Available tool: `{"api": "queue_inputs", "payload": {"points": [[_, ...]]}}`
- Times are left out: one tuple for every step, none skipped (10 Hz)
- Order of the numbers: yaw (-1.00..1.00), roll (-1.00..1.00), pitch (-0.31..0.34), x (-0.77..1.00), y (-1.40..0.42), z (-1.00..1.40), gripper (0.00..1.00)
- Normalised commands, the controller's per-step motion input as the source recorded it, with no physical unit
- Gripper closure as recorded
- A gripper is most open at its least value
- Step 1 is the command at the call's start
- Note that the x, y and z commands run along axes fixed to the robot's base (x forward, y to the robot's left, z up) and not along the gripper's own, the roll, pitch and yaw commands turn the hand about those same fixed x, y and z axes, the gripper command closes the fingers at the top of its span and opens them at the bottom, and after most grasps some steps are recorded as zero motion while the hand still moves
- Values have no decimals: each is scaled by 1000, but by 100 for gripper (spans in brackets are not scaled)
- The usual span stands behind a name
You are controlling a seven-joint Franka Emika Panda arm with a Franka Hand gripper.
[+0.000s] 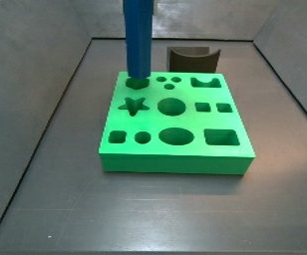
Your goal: Insert the hexagon object.
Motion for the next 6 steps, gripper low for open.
{"api": "queue_inputs", "payload": {"points": [[0, -93, -89, -11, 0, -194, 100], [0, 0, -23, 0, 0, -169, 100], [0, 0, -14, 69, -20, -246, 100], [0, 0, -46, 74, -83, -271, 100], [0, -1, -63, 71, -117, -277, 100], [0, -13, -61, 34, -83, -274, 100]]}}
